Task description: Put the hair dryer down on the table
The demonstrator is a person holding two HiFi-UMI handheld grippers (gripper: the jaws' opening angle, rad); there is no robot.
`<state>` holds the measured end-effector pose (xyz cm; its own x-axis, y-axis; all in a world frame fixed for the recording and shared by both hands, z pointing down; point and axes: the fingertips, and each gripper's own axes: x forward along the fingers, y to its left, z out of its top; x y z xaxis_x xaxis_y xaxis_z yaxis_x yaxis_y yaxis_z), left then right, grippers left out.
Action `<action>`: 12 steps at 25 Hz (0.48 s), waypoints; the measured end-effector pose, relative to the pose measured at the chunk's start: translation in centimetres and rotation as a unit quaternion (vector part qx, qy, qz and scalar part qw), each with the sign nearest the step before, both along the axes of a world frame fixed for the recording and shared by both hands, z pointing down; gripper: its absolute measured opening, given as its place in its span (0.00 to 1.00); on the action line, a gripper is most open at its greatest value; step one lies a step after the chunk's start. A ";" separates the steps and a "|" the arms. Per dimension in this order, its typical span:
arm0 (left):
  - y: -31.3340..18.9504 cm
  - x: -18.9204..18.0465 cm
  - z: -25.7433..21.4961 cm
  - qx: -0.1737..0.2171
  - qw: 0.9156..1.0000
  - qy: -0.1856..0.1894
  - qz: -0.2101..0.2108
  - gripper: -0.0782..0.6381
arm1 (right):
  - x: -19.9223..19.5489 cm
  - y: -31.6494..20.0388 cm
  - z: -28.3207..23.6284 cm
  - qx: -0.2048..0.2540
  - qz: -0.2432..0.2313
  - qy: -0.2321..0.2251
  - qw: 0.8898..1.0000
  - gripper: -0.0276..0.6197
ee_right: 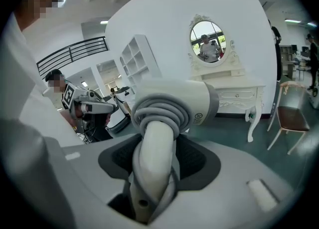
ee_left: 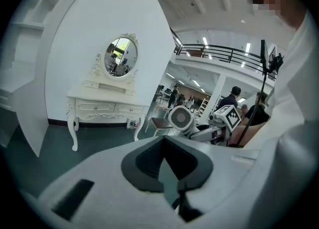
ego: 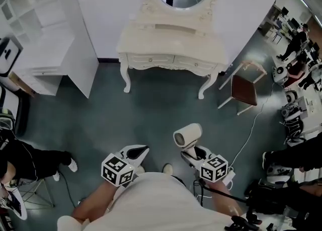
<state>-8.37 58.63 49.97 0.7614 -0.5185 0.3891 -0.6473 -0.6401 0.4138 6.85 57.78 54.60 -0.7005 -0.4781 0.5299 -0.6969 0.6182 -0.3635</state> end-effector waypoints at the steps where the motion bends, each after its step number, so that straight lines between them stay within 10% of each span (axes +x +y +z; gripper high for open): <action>1: 0.0 -0.6 0.0 0.001 1.000 0.002 0.001 0.11 | -0.5 0.0 0.0 -0.003 0.004 0.000 1.000 0.38; 12: 0.1 -6.5 2.0 -0.004 1.000 0.000 0.006 0.11 | -4.7 -1.5 0.2 -0.004 0.051 0.010 0.999 0.38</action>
<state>-14.92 58.72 52.01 0.7677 -0.5063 0.3929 -0.6396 -0.6439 0.4199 2.11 56.31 54.80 -0.6372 -0.5425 0.5474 -0.7635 0.5410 -0.3526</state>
